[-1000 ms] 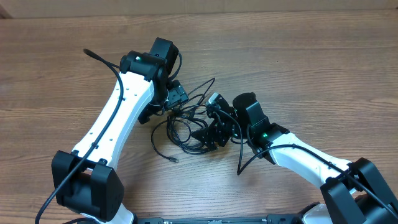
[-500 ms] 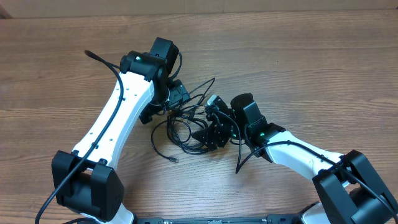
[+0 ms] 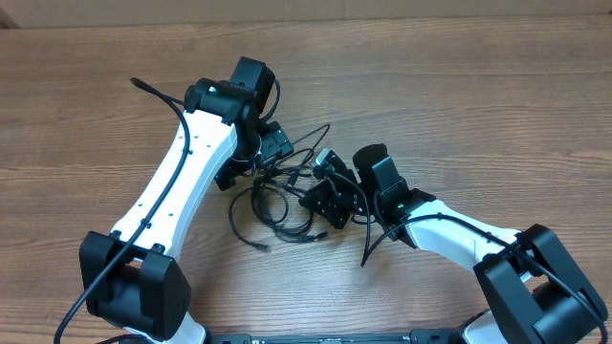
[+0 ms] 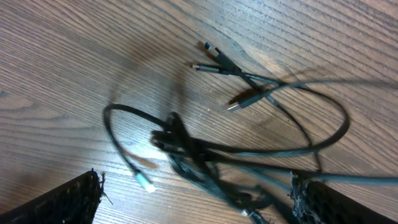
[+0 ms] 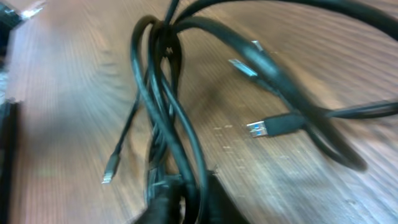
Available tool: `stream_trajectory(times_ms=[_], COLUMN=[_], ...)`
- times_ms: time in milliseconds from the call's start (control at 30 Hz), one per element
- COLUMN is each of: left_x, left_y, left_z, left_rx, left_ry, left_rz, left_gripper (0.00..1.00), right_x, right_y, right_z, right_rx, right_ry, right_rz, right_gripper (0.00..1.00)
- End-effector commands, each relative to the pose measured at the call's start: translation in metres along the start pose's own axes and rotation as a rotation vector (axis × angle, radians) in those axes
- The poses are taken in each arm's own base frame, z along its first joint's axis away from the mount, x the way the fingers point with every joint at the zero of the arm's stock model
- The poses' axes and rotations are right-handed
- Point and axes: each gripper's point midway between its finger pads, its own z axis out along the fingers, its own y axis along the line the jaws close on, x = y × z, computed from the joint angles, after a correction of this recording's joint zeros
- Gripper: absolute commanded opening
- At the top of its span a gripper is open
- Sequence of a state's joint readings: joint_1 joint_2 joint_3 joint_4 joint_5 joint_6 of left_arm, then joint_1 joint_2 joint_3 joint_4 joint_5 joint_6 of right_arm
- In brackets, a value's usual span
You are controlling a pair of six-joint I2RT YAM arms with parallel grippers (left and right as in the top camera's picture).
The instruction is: Untangle cables
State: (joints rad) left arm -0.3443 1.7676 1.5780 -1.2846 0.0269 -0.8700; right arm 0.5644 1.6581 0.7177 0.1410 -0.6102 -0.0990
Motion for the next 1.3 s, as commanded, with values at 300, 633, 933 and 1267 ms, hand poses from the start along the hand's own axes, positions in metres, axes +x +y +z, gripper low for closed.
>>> stream_trajectory(times_ms=[300, 633, 933, 1267], left_x=[-0.001, -0.001, 0.005, -0.054], left_y=[-0.002, -0.002, -0.010, -0.019], left_z=[-0.007, -0.007, -0.008, -0.018], left_rx=[0.024, 0.025, 0.067, 0.285], left_ry=[-0.011, -0.010, 0.031, -0.026], left_rz=[-0.022, -0.019, -0.018, -0.106], left_gripper=[0.99, 1.00, 1.00, 1.00], right_x=[-0.063, -0.128, -0.136, -0.130], right_y=[0.057, 0.043, 0.013, 0.010], right_z=[-0.032, -0.094, -0.100, -0.096], right_rx=[-0.367, -0.375, -0.244, -0.237], right_ry=[-0.210, -0.463, -0.523, -0.498], right_rz=[0.015, -0.046, -0.029, -0.010], right_gripper=[0.04, 0.04, 0.04, 0.05])
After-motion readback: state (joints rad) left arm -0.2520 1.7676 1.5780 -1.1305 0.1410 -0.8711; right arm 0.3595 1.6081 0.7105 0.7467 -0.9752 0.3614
